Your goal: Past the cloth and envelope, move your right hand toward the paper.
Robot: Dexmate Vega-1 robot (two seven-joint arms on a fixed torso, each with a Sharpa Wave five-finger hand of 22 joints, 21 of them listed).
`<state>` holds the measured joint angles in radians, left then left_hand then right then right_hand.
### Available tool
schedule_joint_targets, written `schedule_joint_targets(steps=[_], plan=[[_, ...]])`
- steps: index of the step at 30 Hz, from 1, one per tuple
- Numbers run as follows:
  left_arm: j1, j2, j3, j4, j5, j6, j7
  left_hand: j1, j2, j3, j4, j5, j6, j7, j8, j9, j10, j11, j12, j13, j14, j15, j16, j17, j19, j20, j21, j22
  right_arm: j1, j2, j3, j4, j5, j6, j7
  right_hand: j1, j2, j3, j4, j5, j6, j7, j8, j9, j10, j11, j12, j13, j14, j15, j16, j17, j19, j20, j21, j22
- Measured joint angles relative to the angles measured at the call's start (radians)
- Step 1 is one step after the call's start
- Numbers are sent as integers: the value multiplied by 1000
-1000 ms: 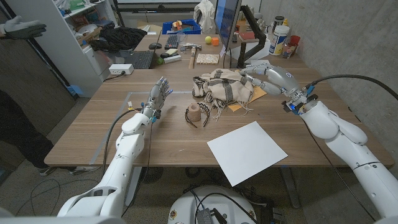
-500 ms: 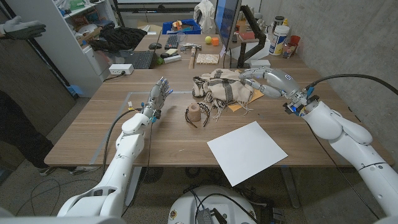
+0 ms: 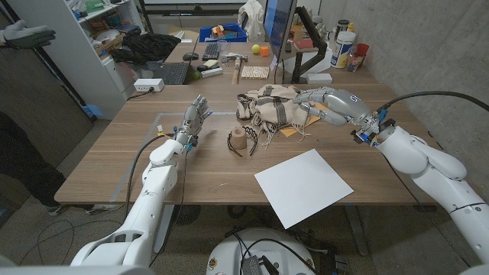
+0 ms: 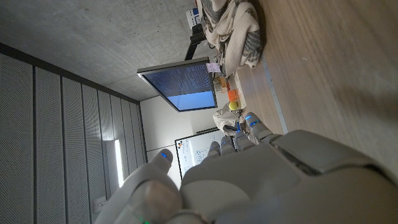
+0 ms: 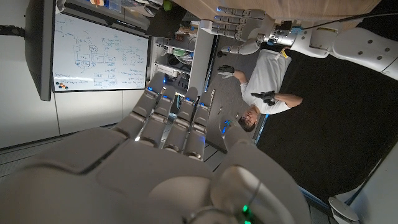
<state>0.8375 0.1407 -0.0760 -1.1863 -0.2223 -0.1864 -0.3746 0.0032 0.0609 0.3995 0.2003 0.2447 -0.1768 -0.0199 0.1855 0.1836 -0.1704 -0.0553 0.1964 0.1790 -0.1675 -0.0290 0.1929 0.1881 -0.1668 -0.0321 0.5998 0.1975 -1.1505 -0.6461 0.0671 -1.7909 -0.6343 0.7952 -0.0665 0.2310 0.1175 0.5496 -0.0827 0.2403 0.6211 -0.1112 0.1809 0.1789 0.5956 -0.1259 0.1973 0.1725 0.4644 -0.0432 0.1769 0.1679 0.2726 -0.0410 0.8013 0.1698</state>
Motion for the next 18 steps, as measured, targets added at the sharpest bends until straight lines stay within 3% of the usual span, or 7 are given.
schedule_joint_targets(steps=[6, 18], plan=[[5, -1, 0, -6, 0, 0, 3, 0, 0, -1, 1, 4, 0, 0, 0, 0, 0, 0, 0, 0, 0, 0, 0, 0, 0, 0, 0, 0, -8, -10, 6, -12, -11, 5, 9, -5, -6, 0, 0, 0, -16, -5, -4, 0, -5, -5, 0, 0, -4, -3, 0, 0, -8, 0, 0, 0], [16, -2, -1, -19, -1, 0, 9, 0, 0, -5, -3, 4, 0, 0, 0, 0, 0, 0, 0, 0, 0, 0, 0, 0, 0, 0, 0, 0, -20, -29, 9, -33, -22, 8, 56, -11, -24, 4, -13, 0, -57, -10, -4, 0, -37, 17, -6, 0, -25, -4, 0, 0, -18, 0, -20, 1]])
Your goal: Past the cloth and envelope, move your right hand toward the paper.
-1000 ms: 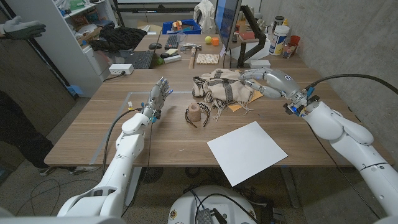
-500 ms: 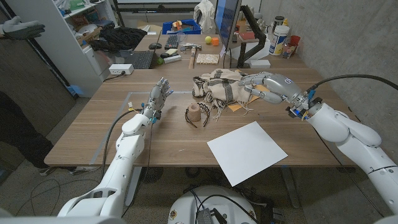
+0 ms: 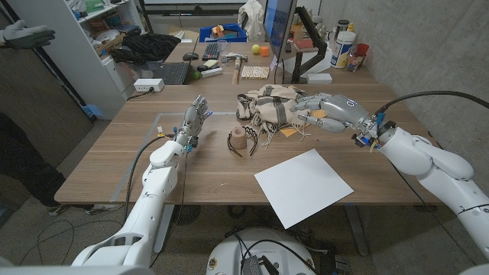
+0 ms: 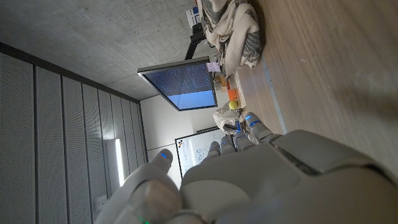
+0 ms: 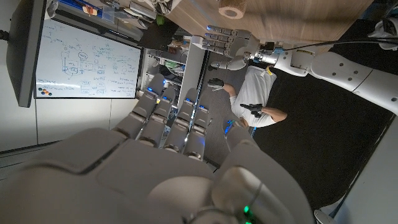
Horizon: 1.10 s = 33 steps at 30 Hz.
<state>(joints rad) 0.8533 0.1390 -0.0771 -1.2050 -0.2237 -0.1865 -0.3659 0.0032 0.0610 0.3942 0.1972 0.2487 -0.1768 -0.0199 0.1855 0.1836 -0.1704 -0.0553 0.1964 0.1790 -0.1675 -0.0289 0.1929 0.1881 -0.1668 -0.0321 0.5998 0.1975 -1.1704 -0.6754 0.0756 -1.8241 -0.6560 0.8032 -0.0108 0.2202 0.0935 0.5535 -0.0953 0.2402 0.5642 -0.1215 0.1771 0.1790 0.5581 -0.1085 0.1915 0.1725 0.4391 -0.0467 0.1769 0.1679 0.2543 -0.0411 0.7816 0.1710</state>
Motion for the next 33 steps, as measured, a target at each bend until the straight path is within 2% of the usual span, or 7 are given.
schedule_joint_targets(steps=[14, 20, 26, 33], plan=[[1, -1, -5, 6, -6, -7, 0, 0, 0, 0, 0, 0, 0, 0, 0, 0, 0, 0, 0, 0, 0, 0, 0, 0, 0, 0, 0, 0, -10, -19, -11, -28, 0, -21, 52, -5, -5, 0, 0, 0, -27, -5, -3, 0, -17, -14, -8, 0, -13, 3, 0, 0, -11, 4, -6, 4], [2, 1, -10, 10, -8, -10, 0, 0, 0, 0, 0, 0, 0, 0, 0, 0, 0, 0, 0, 0, 0, 0, 0, 0, 0, 0, 0, 0, -8, -27, -24, -33, -5, -29, 71, -11, -11, 0, 0, -5, -45, 2, -7, 0, -17, -15, -8, 0, -16, 5, 0, 0, -11, 4, -6, 4], [4, 3, -14, 15, -9, -11, 0, 0, 0, 0, 0, 0, 0, 0, 0, 0, 0, 0, 0, 0, 0, 0, 0, 0, 0, 0, 0, 0, -3, -36, -38, -38, -8, -40, 93, -16, -16, -4, -4, -6, -65, -7, -7, 0, -32, -15, -8, 0, -27, 2, 0, 0, -11, 4, -13, 4], [5, 4, -16, 20, -10, -14, 0, 0, 0, 0, 0, 0, 0, 0, 0, 0, 0, 0, 0, 0, 0, 0, 0, 0, 0, 0, 0, 0, 2, -45, -50, -44, -16, -51, 108, -16, -16, -4, -4, -6, -81, -5, -7, 0, -48, -20, -8, 0, -39, 4, 0, 0, -11, 4, -20, 4]])
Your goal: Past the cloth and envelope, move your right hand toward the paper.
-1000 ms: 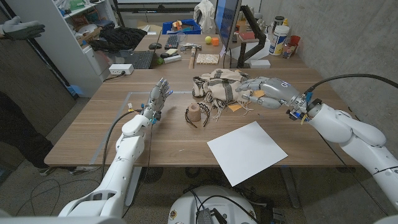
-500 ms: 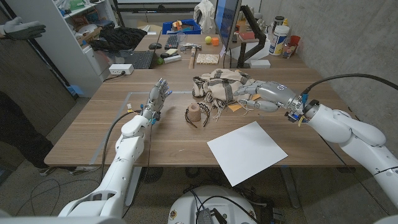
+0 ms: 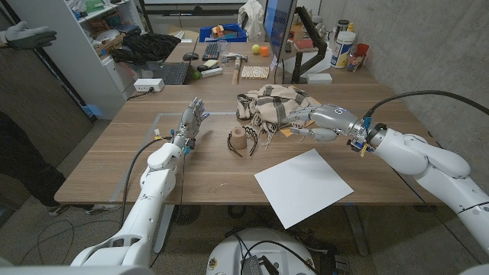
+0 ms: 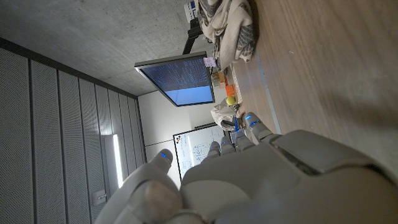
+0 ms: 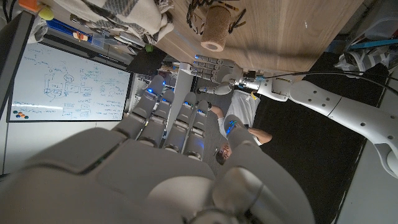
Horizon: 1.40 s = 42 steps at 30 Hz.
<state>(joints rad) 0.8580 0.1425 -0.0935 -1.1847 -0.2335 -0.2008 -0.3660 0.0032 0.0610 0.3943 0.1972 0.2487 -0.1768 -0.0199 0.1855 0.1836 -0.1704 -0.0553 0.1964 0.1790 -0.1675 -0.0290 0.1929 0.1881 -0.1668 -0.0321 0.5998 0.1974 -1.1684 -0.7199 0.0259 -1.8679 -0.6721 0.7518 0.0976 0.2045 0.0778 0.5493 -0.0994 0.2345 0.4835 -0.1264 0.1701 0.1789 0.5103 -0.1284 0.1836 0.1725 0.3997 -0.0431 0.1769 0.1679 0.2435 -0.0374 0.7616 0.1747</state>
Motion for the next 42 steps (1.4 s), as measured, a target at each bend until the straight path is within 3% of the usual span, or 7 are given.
schedule_joint_targets(steps=[23, 42], plan=[[2, 2, -6, 8, -2, -5, -2, 0, 0, 0, 0, 0, 0, 0, 0, 0, 0, 0, 0, 0, 0, 0, 0, 0, 0, 0, 0, 0, 5, -33, -26, -12, -54, -19, 3, 7, -26, -4, -21, 0, -34, -6, 0, -2, -9, -9, 0, 0, -7, 0, 0, -5, -3, -4, -15, 0], [1, 2, -6, 15, -1, -9, -4, 0, 0, 0, 0, 0, 0, 0, 0, 0, 0, 0, 0, 0, 0, 0, 0, 0, 0, 0, 7, 0, 5, -53, -46, -14, -92, -33, -10, 23, -49, -4, -43, 0, -39, -22, 4, -2, -28, -33, 0, 0, -7, 0, 0, -5, -3, -4, -22, 0]])
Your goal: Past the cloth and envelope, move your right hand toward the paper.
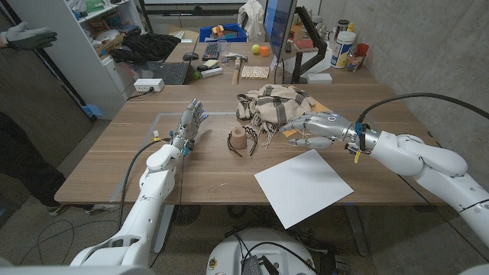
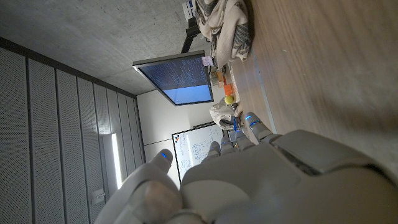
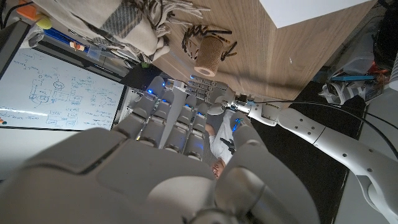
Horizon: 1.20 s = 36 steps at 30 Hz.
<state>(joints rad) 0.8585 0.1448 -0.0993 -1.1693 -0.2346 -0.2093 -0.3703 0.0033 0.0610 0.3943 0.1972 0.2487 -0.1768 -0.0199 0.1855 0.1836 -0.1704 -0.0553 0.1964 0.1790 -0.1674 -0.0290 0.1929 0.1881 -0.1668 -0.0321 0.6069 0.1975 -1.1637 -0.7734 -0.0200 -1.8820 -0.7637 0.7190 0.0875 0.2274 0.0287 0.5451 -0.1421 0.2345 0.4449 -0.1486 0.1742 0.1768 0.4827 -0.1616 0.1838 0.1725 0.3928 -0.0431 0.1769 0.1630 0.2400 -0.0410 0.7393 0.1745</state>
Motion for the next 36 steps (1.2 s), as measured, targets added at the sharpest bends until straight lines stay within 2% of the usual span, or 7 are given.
schedule_joint_targets(steps=[6, 8, 12, 36], plan=[[0, 1, -2, 3, 0, 0, -1, 0, 0, 0, 0, 0, 0, 0, 0, 0, 0, 0, 0, 0, 0, 0, 0, 0, 0, 0, 0, 0, 0, -6, -10, -1, -10, -8, -1, -1, -8, 0, 0, 0, 0, 0, 4, 0, 1, -1, 0, 0, 0, 0, 0, 0, 0, 0, 0, 0], [0, 2, -3, 5, 0, 0, -2, 0, 0, 0, 0, 0, 0, 0, 0, 0, 0, 0, 0, 0, 0, 0, 0, 0, 0, 0, 0, 0, 1, -8, -15, -1, -13, -11, -1, 0, -8, 0, -8, 0, 0, 0, 4, 0, 1, -1, 0, 0, 0, 0, 0, 0, 0, 0, -4, 0], [-1, 3, -4, 8, 0, 0, -4, 0, 0, 0, 0, 0, 0, 0, 0, 0, 0, 0, 0, 0, 0, 0, 0, 0, 0, 0, 0, 0, 3, -11, -22, 0, -17, -17, -1, 0, -8, 0, -8, -4, -2, -9, 4, 0, -4, -7, 0, 0, 0, 0, 0, 0, 0, 0, -4, 0], [-8, 7, -10, 24, -2, 0, -14, 0, 0, -4, 4, 0, 0, 0, 0, 0, 0, 0, 0, 0, 0, 0, 0, 0, 0, 0, 0, 0, 19, -34, -67, 8, -26, -37, 15, -3, -21, 0, -8, -7, 4, -14, 4, 0, -4, -6, 0, 0, 0, 0, 0, 3, 8, 0, -4, 0]])
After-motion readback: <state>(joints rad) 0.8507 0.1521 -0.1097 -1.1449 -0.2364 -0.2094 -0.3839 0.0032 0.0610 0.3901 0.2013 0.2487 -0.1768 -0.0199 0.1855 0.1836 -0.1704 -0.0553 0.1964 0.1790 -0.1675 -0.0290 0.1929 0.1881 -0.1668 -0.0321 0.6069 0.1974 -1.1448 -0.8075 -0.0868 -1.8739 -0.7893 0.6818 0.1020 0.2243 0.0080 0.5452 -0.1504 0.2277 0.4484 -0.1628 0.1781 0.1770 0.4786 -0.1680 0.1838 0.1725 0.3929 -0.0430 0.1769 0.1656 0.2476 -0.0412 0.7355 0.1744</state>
